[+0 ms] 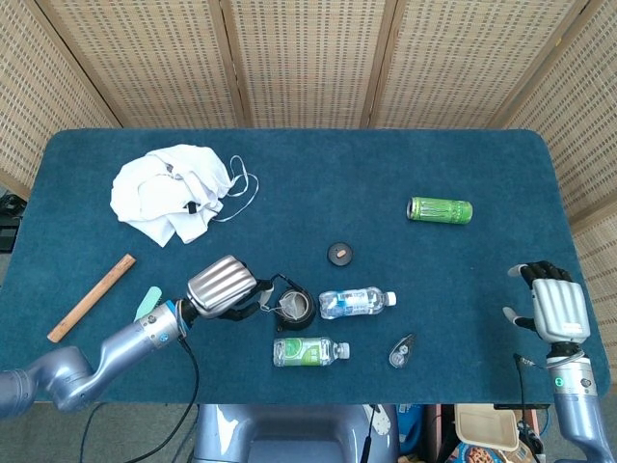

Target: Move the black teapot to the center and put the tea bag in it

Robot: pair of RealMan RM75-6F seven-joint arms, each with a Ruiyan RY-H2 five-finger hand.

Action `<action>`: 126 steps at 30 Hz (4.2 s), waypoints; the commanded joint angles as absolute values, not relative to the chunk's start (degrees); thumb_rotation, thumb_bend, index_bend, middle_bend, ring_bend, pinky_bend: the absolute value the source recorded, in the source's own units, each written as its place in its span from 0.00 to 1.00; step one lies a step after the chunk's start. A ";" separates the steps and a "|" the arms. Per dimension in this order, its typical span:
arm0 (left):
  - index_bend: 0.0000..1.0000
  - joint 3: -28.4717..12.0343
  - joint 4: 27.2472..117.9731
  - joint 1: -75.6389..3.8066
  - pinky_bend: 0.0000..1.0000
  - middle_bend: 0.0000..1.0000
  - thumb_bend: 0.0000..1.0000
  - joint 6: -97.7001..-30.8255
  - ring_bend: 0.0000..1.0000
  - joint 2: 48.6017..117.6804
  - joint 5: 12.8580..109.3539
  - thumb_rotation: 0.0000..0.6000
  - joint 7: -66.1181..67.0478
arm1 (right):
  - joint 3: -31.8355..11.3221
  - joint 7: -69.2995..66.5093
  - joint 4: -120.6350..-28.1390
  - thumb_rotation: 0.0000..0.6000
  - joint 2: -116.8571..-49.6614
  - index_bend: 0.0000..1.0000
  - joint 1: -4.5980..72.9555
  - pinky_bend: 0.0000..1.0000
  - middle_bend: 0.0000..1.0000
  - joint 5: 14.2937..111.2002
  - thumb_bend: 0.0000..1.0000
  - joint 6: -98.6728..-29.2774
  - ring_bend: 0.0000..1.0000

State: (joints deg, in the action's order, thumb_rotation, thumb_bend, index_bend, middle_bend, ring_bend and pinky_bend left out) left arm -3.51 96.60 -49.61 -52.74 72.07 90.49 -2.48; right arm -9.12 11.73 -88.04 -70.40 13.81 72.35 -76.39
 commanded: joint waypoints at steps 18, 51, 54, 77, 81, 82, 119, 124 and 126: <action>0.48 0.82 98.33 -46.85 0.66 0.80 0.48 -54.18 0.75 72.22 95.11 1.00 13.80 | -9.31 12.33 -88.74 1.00 -70.18 0.41 13.94 0.35 0.45 72.35 0.32 -76.31 0.28; 0.23 -1.10 105.52 -50.40 0.66 0.81 0.87 -45.47 0.75 65.80 90.94 1.00 18.10 | -9.45 11.77 -88.51 1.00 -70.19 0.41 13.78 0.35 0.44 72.54 0.32 -76.58 0.28; 0.23 -2.03 106.94 -52.12 0.67 0.83 1.00 -42.10 0.76 64.53 88.27 1.00 19.10 | -9.46 11.82 -88.55 1.00 -70.19 0.41 13.77 0.35 0.45 72.59 0.32 -76.64 0.28; 0.21 -1.10 106.18 -64.29 0.68 0.87 1.00 -30.72 0.80 67.31 64.57 0.97 33.77 | -9.35 10.66 -87.69 1.00 -70.37 0.41 13.38 0.35 0.45 72.60 0.32 -76.65 0.28; 0.21 -0.03 104.72 -65.88 0.68 0.87 1.00 -31.63 0.80 69.46 60.54 0.97 35.53 | -9.33 10.50 -87.51 1.00 -70.47 0.41 13.37 0.35 0.45 72.62 0.32 -76.59 0.28; 0.21 0.21 104.33 -66.26 0.68 0.87 1.00 -31.82 0.80 69.95 59.70 0.97 35.88 | -9.32 10.45 -87.48 1.00 -70.47 0.41 13.35 0.35 0.45 72.61 0.32 -76.57 0.28; 0.21 7.44 101.76 -77.97 0.68 0.88 1.00 -36.59 0.80 77.75 43.02 0.97 41.59 | -9.41 8.78 -86.49 1.00 -70.59 0.41 12.40 0.35 0.45 73.18 0.32 -77.65 0.28; 0.21 6.99 103.33 -77.02 0.68 0.88 1.00 -39.47 0.80 75.97 44.56 0.97 40.04 | -9.46 8.92 -86.67 1.00 -70.52 0.41 12.40 0.35 0.45 73.34 0.32 -77.77 0.28; 0.21 6.94 104.85 -75.75 0.68 0.87 1.00 -41.02 0.80 74.24 46.49 0.97 38.77 | -9.48 9.03 -86.89 1.00 -70.42 0.41 12.38 0.35 0.45 73.38 0.31 -77.84 0.28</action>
State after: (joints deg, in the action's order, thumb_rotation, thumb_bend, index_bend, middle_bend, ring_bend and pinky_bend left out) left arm 7.18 103.47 -76.94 -39.45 75.81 44.75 40.07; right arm -9.47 9.00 -86.86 -70.45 12.38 73.37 -77.82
